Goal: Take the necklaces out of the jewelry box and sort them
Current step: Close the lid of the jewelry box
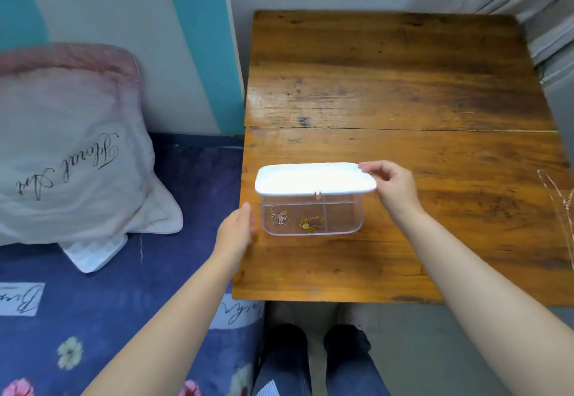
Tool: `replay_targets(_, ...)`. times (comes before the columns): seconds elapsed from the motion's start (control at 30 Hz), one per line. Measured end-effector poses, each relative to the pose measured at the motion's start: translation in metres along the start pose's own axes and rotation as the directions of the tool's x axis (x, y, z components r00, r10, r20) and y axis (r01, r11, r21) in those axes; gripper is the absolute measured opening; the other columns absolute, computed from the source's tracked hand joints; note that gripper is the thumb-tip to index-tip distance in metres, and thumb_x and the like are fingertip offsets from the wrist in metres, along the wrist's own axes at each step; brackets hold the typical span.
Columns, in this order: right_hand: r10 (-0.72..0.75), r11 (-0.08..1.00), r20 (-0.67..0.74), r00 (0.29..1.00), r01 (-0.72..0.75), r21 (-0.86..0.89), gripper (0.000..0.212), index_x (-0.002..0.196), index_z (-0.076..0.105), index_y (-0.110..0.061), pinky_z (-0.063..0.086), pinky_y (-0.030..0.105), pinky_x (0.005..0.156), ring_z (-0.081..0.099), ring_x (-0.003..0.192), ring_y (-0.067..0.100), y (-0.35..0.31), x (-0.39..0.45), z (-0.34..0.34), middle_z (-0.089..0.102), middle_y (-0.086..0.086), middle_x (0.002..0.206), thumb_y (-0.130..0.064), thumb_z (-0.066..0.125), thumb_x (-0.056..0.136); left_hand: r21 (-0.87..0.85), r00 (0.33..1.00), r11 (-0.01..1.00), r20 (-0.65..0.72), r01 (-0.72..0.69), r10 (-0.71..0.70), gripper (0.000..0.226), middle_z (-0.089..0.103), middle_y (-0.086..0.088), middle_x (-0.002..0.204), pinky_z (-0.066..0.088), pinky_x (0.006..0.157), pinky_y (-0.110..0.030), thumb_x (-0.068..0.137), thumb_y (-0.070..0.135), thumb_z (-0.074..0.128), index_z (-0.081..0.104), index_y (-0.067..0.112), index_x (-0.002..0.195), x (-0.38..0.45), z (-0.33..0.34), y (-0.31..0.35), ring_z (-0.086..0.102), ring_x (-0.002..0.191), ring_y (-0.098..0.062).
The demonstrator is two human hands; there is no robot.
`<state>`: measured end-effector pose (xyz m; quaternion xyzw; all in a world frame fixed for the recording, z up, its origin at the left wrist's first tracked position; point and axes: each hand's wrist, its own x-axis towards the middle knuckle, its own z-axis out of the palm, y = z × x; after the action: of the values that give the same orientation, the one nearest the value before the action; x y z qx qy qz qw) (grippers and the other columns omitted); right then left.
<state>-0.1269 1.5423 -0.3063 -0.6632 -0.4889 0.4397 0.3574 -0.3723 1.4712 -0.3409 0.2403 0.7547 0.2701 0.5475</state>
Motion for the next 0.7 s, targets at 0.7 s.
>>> replay_targets(0.7,0.263,0.955,0.037,0.964,-0.266,0.133,0.046,0.132,0.043,-0.017,0.039,0.026,0.095,0.048,0.116,0.015,0.013,-0.036,0.029,0.054,0.004,0.132,0.0,0.045,0.088,0.065,0.959,0.959,-0.04,-0.276,0.279,0.039,0.058,-0.001,0.121,0.053,0.091,-0.048,0.088,0.012,0.05,0.047,0.022,0.125,-0.005,0.035,0.029,0.055,0.107,-0.024)
